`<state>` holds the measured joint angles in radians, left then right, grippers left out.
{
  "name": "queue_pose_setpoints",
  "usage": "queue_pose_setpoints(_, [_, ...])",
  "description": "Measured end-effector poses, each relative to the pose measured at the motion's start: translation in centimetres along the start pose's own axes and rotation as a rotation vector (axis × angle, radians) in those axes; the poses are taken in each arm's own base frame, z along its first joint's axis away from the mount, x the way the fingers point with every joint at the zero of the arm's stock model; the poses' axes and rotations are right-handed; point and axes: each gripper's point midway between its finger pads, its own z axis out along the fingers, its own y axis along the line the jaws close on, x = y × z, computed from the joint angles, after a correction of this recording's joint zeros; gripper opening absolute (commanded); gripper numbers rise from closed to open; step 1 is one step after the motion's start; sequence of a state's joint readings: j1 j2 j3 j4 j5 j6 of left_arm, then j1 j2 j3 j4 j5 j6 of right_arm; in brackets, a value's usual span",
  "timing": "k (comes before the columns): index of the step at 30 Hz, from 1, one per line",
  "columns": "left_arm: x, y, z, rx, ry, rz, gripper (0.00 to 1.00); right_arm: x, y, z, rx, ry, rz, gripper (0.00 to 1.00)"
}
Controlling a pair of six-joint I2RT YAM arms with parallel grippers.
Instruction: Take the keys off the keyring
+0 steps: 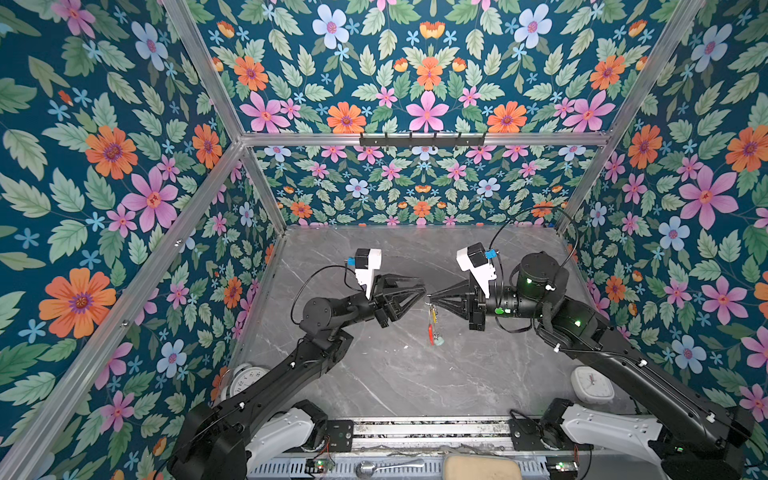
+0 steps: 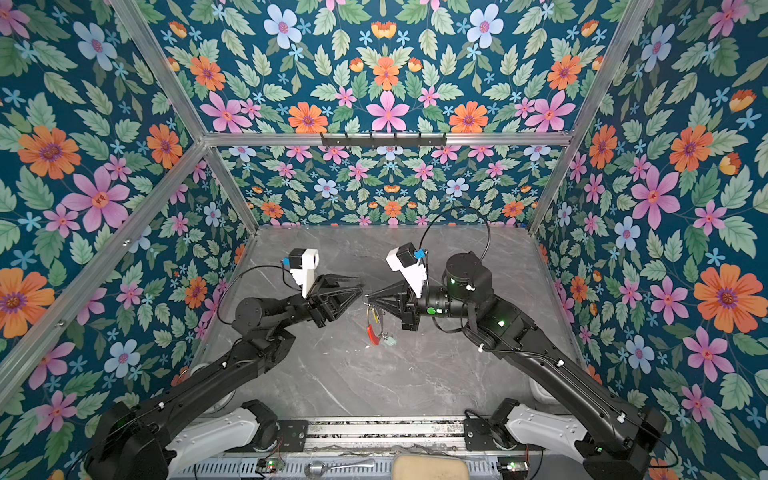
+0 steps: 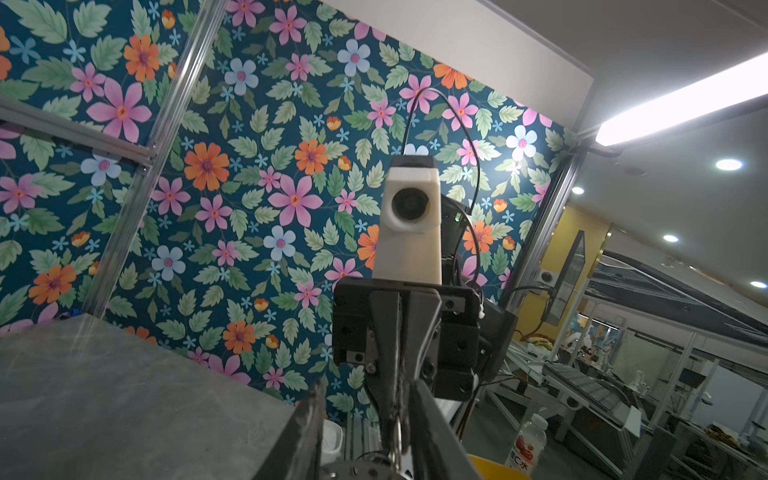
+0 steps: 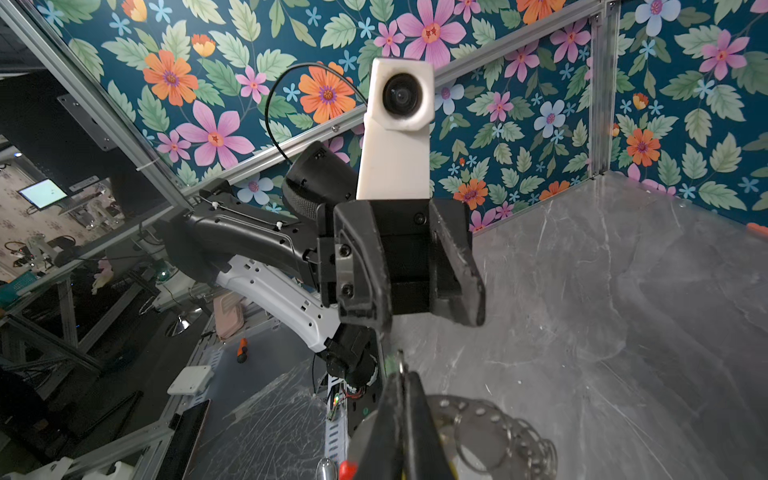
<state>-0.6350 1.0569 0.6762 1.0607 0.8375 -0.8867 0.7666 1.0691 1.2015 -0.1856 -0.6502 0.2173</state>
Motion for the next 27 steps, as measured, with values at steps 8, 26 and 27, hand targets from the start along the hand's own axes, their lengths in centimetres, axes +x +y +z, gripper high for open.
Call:
queue_pose_setpoints(8, [1.7,0.4,0.1,-0.024,0.110,-0.044,0.27,0.5,-0.7,-0.1,0.046,0.032,-0.015,0.00])
queue_pose_setpoints(26, [2.7,0.4,0.1,-0.011,0.132,-0.053,0.00,0.7,-1.9,-0.2,0.108,0.010,-0.016,0.25])
queue_pose_setpoints(27, [2.7,0.3,0.0,-0.009,0.127,-0.049,0.00,0.7,-1.9,-0.2,0.104,-0.005,-0.022,0.30])
